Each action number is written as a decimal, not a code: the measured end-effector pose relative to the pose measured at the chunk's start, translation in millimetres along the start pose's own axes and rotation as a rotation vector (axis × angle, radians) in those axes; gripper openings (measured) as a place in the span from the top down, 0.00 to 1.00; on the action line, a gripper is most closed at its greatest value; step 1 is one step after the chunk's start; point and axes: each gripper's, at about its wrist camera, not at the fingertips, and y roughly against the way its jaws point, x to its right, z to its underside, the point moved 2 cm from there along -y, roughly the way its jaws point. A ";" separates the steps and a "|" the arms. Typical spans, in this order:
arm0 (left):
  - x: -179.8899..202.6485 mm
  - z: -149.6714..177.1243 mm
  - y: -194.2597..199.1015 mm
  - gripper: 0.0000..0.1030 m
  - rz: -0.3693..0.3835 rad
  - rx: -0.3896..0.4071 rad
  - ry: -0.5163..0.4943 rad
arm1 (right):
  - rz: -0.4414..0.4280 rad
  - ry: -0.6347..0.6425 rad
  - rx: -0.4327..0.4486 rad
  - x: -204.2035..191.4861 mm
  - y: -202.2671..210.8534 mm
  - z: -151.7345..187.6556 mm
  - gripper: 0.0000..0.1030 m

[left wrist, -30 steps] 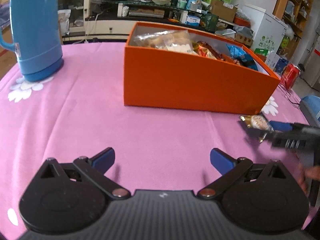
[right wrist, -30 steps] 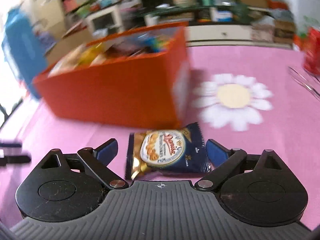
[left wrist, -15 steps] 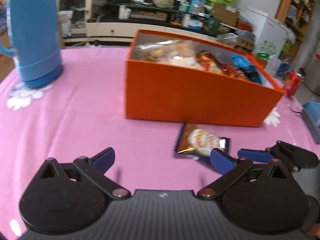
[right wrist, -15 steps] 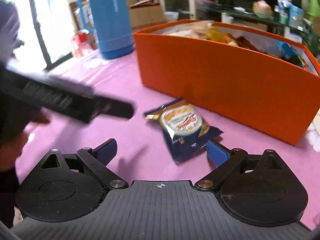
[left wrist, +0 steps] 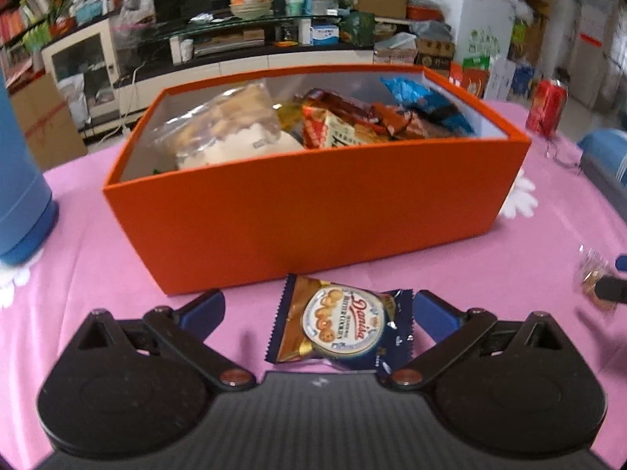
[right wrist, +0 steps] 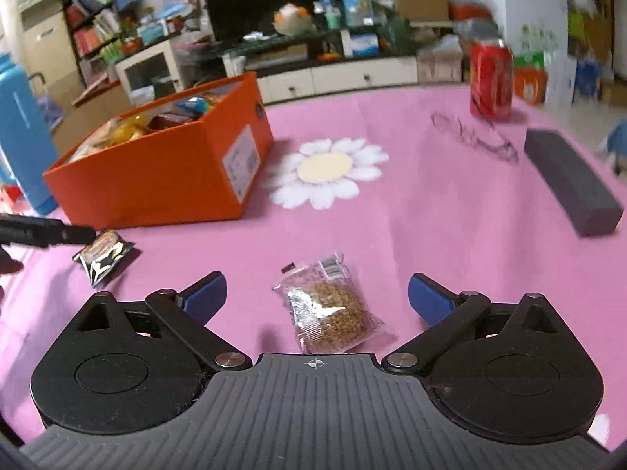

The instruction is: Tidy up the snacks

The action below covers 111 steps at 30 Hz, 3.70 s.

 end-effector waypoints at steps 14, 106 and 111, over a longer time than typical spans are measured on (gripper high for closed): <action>20.9 2.9 -36.2 0.02 0.017 -0.022 -0.144 | 0.033 0.105 -0.088 -23.9 -33.4 3.7 0.12; -37.7 -8.2 96.2 0.01 -0.070 0.233 0.177 | -0.184 0.133 0.202 -130.6 -36.9 -107.1 0.09; -26.0 37.3 98.3 0.01 -0.063 0.194 0.207 | -0.147 0.069 0.136 -117.9 -4.3 -55.0 0.09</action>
